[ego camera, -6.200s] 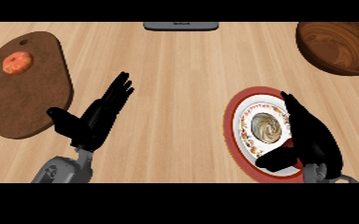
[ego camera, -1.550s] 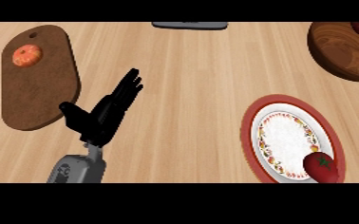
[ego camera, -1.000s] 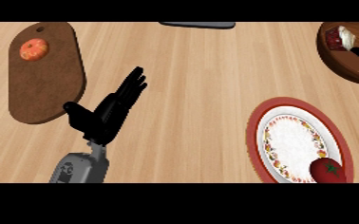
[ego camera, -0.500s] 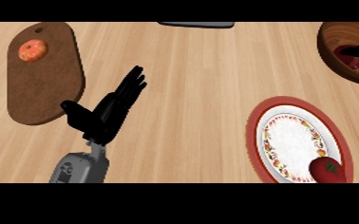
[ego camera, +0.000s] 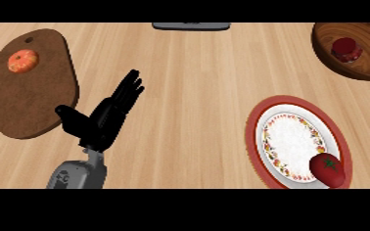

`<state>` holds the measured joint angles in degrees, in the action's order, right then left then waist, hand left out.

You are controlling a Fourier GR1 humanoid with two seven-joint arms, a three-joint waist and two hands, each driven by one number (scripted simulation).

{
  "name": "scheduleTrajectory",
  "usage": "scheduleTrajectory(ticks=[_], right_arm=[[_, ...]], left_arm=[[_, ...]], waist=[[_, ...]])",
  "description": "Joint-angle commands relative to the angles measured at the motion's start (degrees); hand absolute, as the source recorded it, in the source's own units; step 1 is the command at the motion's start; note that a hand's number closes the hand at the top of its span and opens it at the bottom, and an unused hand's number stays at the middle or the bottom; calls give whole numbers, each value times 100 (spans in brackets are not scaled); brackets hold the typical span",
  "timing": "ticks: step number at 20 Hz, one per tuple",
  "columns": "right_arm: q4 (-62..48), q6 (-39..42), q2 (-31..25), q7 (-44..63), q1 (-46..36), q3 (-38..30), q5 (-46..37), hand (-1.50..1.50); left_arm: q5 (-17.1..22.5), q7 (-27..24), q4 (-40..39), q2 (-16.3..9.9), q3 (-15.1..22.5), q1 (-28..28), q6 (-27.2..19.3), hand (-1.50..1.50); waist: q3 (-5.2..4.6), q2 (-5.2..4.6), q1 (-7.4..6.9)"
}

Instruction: Pick the cupcake from the plate and place it in the bowl

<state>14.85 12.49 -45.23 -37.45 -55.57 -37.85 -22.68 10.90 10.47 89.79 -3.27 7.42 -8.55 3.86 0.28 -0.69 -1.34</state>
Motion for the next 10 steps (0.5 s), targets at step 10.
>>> scheduleTrajectory(ticks=[10], right_arm=[[430,2825,-1027,-1400,2159,-927,1428,-150]], left_arm=[[17,-40,135,-68,-227,348,-108,0]], waist=[[-29,162,429]])
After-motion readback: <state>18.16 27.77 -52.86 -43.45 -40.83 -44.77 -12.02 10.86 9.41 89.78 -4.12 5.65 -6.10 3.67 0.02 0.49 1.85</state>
